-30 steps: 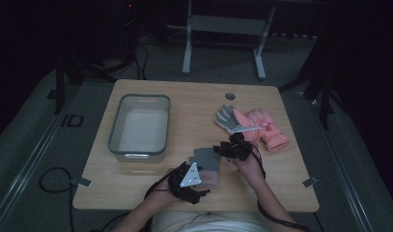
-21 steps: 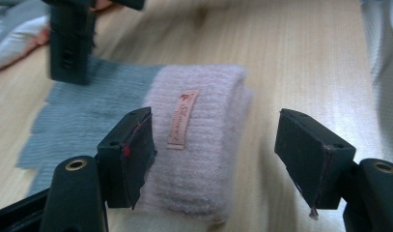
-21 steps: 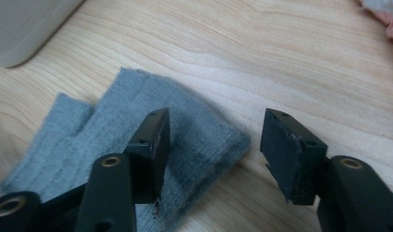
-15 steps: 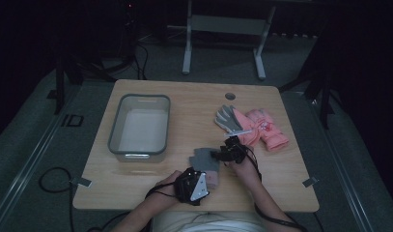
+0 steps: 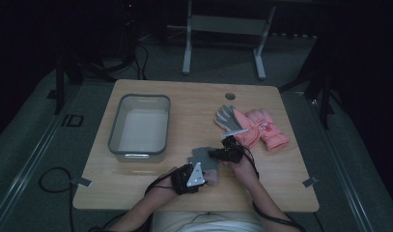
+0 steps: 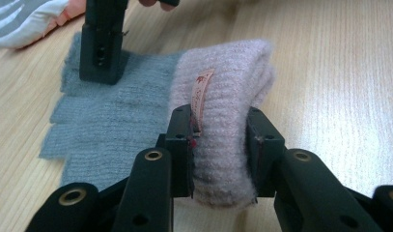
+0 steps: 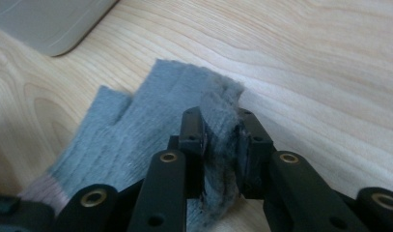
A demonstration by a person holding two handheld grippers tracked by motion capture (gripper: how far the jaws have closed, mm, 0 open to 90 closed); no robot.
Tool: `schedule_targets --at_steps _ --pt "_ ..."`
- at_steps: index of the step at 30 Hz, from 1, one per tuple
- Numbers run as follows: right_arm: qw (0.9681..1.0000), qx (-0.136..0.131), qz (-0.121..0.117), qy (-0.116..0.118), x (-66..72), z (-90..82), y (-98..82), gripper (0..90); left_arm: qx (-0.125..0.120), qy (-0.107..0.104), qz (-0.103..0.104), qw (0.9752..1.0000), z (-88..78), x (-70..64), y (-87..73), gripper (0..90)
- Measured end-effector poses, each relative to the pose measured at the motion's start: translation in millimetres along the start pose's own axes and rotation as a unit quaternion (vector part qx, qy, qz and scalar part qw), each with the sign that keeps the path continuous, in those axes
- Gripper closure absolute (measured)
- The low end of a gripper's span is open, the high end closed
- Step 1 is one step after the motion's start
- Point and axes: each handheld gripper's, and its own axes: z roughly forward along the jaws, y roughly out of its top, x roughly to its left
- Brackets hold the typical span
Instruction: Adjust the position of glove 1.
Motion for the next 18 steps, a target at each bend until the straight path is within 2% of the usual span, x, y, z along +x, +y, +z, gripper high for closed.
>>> schedule_targets --at_steps 2,10,11,12,13,18 --pt "1.0000 -0.005 -0.007 0.003 3.9 -4.0 3.2 77.1 0.002 -0.004 -0.008 1.0000 -2.3 4.5 1.5 69.1" --pt "0.9986 -0.038 -0.026 0.025 16.4 -28.3 23.5 77.2 -0.001 0.001 -0.007 1.0000 -12.9 13.3 8.4 69.9" --pt "0.9978 -0.050 -0.036 0.025 21.6 -37.3 32.1 77.3 -0.006 0.010 -0.003 0.9999 -25.7 21.1 15.8 69.9" --pt "0.9973 -0.056 -0.039 0.025 23.2 -40.3 35.6 77.3 -0.006 0.010 -0.003 0.9999 -25.7 21.1 15.8 69.9" --pt "0.9970 -0.061 -0.042 0.025 24.5 -42.7 39.0 77.3 -0.005 0.016 0.004 0.9999 -33.7 26.4 20.4 69.9" --pt "0.9953 -0.080 -0.049 0.024 29.8 -51.0 56.8 77.3 -0.007 0.021 0.012 0.9997 -54.2 41.2 30.4 69.9"
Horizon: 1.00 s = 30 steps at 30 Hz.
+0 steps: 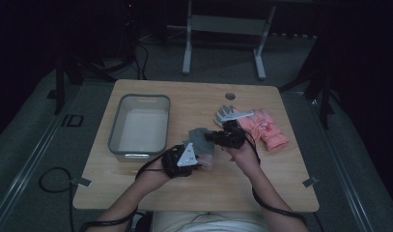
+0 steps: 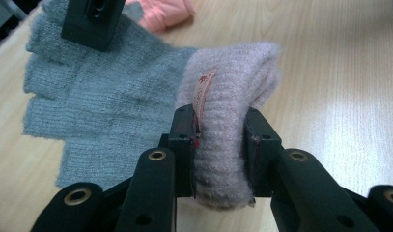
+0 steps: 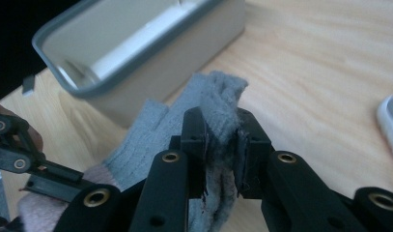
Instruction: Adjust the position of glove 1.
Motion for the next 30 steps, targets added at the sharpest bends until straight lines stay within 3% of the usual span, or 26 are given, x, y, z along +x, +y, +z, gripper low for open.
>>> schedule_targets --at_steps 3,12,30 --pt "1.0000 -0.007 -0.005 0.003 2.6 -1.3 11.4 77.3 -0.004 -0.002 -0.007 1.0000 -9.8 8.4 3.9 69.9" --pt "0.9997 -0.015 -0.019 0.006 9.3 3.3 41.5 77.3 0.015 0.012 0.006 0.9998 -29.6 28.5 13.5 70.0" --pt "0.9988 -0.011 -0.046 0.014 29.1 27.6 94.3 77.4 0.040 0.038 0.004 0.9984 -65.2 63.1 6.2 70.1"
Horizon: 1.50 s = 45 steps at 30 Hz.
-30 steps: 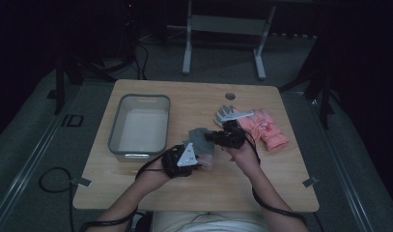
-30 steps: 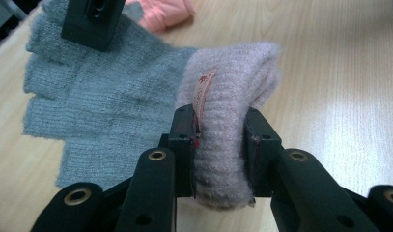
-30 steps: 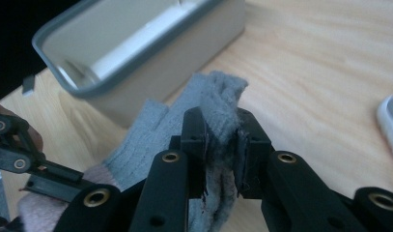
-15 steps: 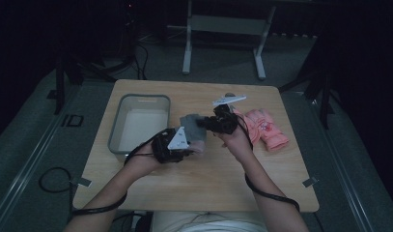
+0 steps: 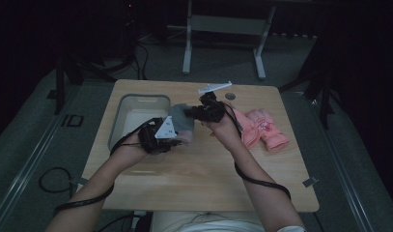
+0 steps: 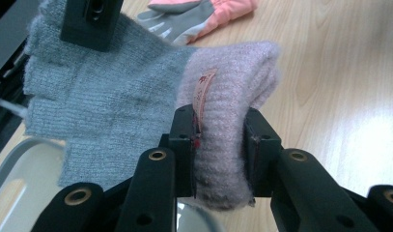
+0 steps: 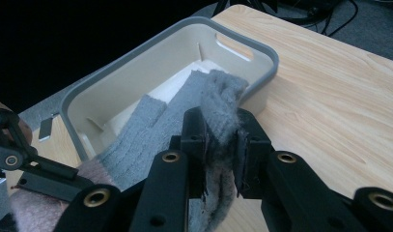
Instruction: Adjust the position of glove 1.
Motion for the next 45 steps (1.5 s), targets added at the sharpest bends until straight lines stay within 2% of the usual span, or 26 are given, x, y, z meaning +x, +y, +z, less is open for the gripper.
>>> schedule_targets --at_steps 5,11,16,23,27,34,36,39,40,41,45 --pt "1.0000 0.004 -0.007 0.003 7.1 12.8 11.0 77.3 0.014 0.012 0.004 0.9998 -10.1 7.4 -7.6 70.1" --pt "0.9999 0.007 -0.013 0.006 14.5 26.0 21.9 77.4 0.021 0.020 -0.004 0.9996 -15.2 13.0 -14.7 70.1" --pt "0.9997 0.012 -0.015 0.012 20.8 42.5 31.6 77.3 0.034 0.029 -0.006 0.9990 -23.0 23.1 -28.5 70.1" --pt "0.9995 0.017 -0.019 0.019 30.0 68.4 42.4 77.4 0.049 0.028 -0.016 0.9983 -30.1 38.7 -50.0 70.1" --pt "0.9994 0.021 -0.008 0.025 30.7 84.4 45.8 77.3 0.057 0.027 -0.021 0.9978 -31.7 47.1 -62.3 70.0" --pt "0.9992 0.032 -0.001 0.025 28.3 109.3 42.5 77.3 0.076 0.021 -0.011 0.9968 -22.7 55.5 -79.9 69.9" --pt "0.9990 0.037 0.004 0.023 25.7 115.9 39.6 77.3 0.080 0.012 -0.016 0.9966 -19.4 57.9 -82.6 69.9" --pt "0.9984 0.052 0.011 0.020 22.9 127.5 33.7 77.2 0.100 -0.001 -0.018 0.9948 -10.8 62.6 -88.9 69.9" --pt "0.9984 0.052 0.011 0.020 22.9 127.5 33.7 77.2 0.100 -0.001 -0.018 0.9948 -10.8 62.6 -88.9 69.8" --pt "0.9980 0.058 0.012 0.020 22.6 131.3 31.9 77.3 0.112 -0.009 -0.018 0.9935 -3.4 64.7 -93.2 69.8" --pt "0.9966 0.081 0.011 0.008 20.1 150.9 23.6 77.1 0.133 -0.022 -0.020 0.9907 9.5 69.0 -99.3 69.8"
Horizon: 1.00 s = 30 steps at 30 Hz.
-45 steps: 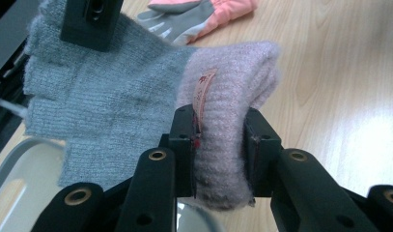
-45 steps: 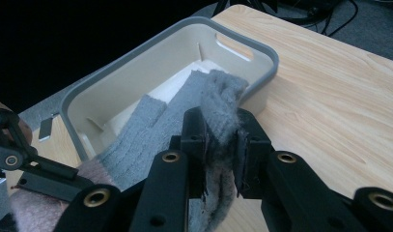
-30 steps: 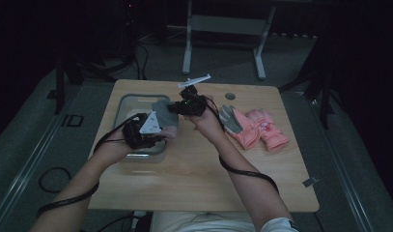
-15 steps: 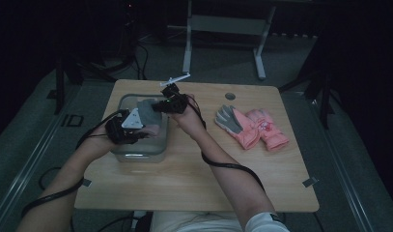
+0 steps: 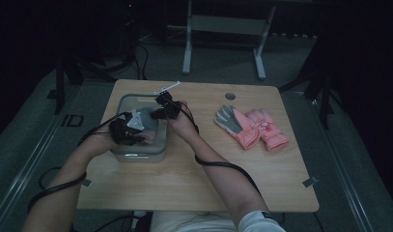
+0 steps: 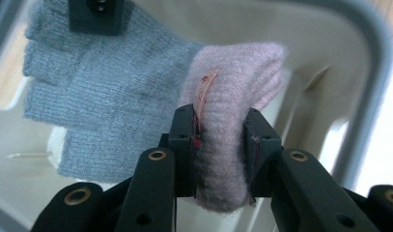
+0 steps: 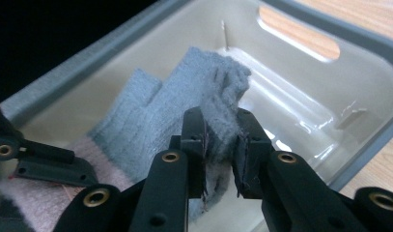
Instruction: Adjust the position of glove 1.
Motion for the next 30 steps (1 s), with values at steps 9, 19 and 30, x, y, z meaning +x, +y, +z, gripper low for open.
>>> schedule_targets --at_steps 9,19,30 --pt "0.9992 0.034 0.017 -0.013 -11.0 20.2 -6.2 74.2 0.029 -0.019 0.020 0.9992 23.2 6.6 3.2 69.7" --pt "0.9994 0.013 0.032 0.001 -15.6 1.8 -9.1 64.6 0.058 -0.046 0.000 0.9972 38.6 18.4 -2.2 68.8" --pt "0.9995 -0.018 0.016 0.022 -14.5 -37.3 -26.3 61.1 0.014 -0.039 -0.079 0.9960 15.9 20.2 0.8 31.9"
